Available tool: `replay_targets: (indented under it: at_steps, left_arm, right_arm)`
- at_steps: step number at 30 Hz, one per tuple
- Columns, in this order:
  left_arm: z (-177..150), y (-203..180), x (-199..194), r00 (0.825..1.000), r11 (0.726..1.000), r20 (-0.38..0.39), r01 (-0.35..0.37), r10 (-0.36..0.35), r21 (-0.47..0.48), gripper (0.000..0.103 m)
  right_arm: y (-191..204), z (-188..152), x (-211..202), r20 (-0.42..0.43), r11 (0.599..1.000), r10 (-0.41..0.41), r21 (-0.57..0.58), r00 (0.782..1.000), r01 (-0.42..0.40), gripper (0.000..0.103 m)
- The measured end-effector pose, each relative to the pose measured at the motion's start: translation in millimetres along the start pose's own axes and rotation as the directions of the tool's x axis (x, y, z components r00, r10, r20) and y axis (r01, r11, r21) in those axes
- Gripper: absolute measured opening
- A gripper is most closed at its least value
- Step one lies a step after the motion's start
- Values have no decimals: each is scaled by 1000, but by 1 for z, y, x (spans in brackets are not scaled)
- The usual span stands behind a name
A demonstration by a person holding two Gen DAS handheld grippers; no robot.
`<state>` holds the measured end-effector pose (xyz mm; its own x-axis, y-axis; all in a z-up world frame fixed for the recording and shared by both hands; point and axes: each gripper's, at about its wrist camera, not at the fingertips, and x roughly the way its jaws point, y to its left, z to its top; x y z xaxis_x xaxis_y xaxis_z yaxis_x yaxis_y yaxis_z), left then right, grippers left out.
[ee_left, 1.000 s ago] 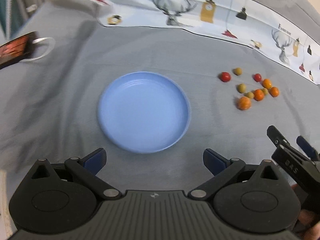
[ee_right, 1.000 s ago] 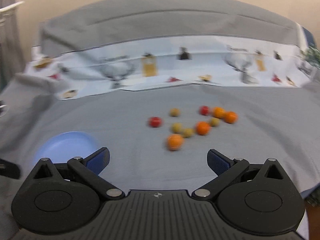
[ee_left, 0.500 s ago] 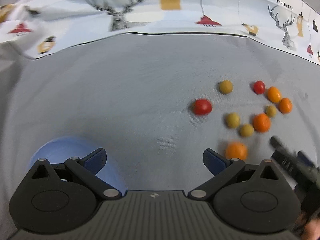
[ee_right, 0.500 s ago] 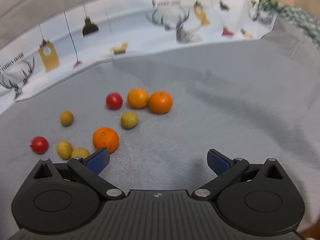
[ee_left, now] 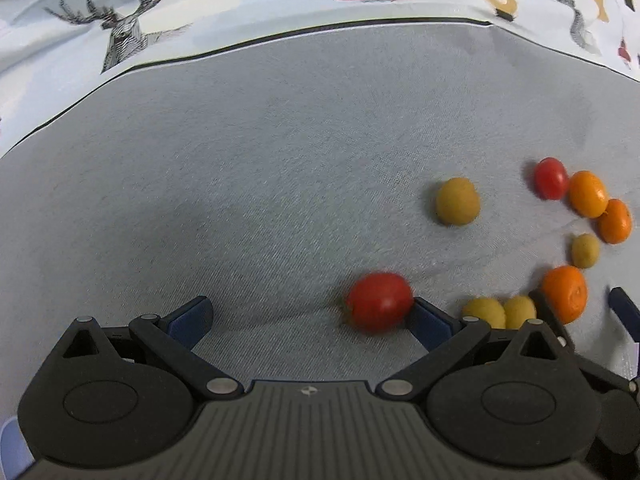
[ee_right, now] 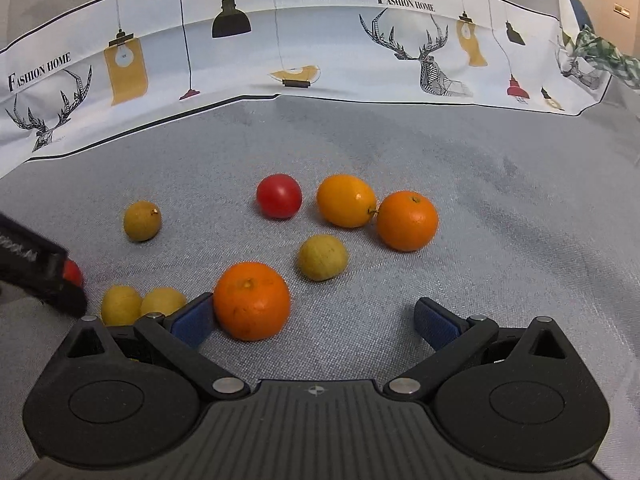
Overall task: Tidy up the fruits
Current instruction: 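Grasp a red tomato with the left tool while the right tool grasps a tangerine, then carry the red tomato and tangerine in both tools over the blue plate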
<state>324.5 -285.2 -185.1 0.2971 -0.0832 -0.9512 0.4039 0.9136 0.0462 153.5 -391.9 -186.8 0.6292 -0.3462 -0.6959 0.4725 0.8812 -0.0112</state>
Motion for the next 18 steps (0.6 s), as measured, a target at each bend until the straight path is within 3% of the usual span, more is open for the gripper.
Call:
replay_targets:
  at_steps: [2,3,4,5,11,18]
  left_arm:
    - [2,-6,-1,1000,998,-11,8,-8,59,96]
    - [2,-9,-5,999,994,1,40,-40,100,76]
    - [1,-13,-11,998,988,14,62,-65,140,45]
    - [1,-17,-16,998,983,19,62,-66,172,33]
    - [-11,-24,-34,992,972,85,68,-89,223,34]
    - [-29,-21,-73,988,982,116,83,-103,171,34]
  right_arm:
    - [0,2,-1,-5,1000,2,-5,1000,-2,96]
    - [1,2,-3,2,1000,20,-9,1000,-20,87]
    - [3,3,-8,22,999,32,-23,999,-32,45]
    - [5,2,-13,42,998,25,-52,999,-23,36]
    - [-11,7,-13,37,999,18,28,999,-19,36]
    - [-23,8,-21,54,997,3,82,999,-8,36]
